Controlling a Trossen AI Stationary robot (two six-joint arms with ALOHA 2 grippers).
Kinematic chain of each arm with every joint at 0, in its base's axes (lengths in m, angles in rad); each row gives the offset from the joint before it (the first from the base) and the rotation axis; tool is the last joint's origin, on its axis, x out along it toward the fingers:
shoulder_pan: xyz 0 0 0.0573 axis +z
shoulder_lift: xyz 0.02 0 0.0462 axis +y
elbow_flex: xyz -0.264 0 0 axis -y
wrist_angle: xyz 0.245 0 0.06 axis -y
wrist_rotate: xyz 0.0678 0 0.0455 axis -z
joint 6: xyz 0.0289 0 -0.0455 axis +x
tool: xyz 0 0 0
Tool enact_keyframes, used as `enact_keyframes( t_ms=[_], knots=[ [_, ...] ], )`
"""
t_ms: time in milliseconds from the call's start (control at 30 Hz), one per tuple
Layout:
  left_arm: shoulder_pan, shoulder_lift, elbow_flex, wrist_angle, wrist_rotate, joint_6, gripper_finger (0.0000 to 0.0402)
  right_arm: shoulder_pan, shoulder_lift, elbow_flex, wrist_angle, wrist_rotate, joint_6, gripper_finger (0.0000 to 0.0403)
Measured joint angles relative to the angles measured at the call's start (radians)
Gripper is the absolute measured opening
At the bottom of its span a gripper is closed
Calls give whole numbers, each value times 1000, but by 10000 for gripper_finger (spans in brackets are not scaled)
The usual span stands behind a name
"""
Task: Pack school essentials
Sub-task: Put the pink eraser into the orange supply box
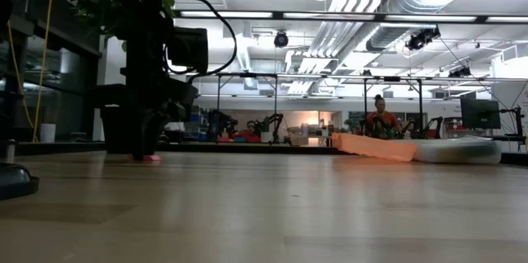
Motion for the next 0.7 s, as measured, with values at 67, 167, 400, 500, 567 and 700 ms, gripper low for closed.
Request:
enact_keyframes(
  t_ms=[67,167,400,500,567,700],
  knots=[
    [0,0,0,0,-1,-12,102,0,0,0,0,0,0,195],
    [0,0,0,-1,-2,-17,89,0,0,0,0,0,0,195],
    [0,0,0,-1,-3,-38,78,0,0,0,-11,0,0,195],
    [0,0,0,-1,-3,-41,77,0,0,0,-34,0,0,195],
    [0,-3,-1,-1,-3,-42,77,0,0,0,-46,0,1,195],
    [0,-29,-6,-16,-3,-46,77,0,0,0,-45,0,1,195]
  ],
)
